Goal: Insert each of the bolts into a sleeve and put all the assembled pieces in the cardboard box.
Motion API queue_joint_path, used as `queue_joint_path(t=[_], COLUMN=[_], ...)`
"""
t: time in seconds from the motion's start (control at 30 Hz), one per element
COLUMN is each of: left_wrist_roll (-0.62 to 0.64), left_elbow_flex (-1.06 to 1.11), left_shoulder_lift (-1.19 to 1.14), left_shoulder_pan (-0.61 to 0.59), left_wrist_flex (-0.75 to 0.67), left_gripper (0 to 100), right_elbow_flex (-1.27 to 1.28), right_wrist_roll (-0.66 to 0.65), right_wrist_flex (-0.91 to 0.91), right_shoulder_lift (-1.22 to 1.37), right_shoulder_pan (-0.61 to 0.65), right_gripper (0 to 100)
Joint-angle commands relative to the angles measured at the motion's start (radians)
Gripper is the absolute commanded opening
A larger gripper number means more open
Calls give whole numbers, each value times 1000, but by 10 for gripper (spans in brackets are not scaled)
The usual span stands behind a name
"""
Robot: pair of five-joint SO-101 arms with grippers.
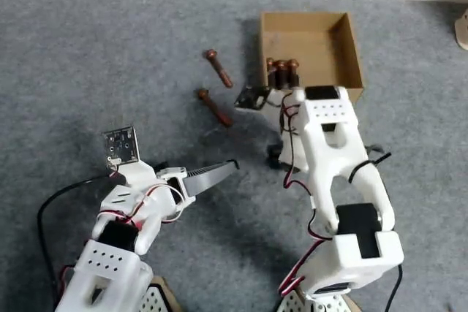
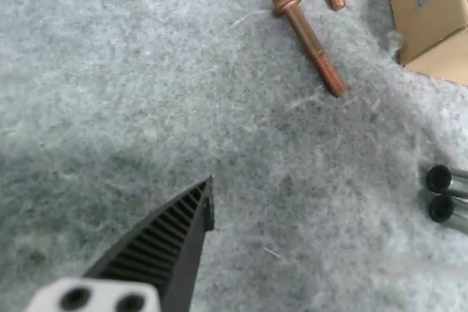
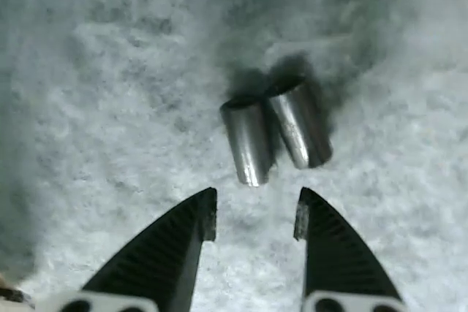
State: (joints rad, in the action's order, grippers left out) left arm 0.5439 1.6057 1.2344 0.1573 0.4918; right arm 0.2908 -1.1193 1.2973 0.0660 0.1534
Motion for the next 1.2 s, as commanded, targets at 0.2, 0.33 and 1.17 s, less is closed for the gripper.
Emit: queue_joint_path(t=[0.2, 0.33, 1.17], left_wrist_roll=[0, 0, 0], left_elbow_flex=[-5, -7, -8], left_shoulder_lift=[13, 13, 13], left_shoulder_pan=[-10, -7, -10], left_wrist_flex=[-28, -28, -29], left_gripper=[630, 630, 630], right_elbow_flex=[2, 5, 36], right_wrist_roll=[-181, -184, -91], right_wrist_flex=[-21, -21, -125], right_shoulder_lift=[-45, -45, 203], right_shoulder_pan=[2, 39, 84], right_gripper=[164, 164, 164])
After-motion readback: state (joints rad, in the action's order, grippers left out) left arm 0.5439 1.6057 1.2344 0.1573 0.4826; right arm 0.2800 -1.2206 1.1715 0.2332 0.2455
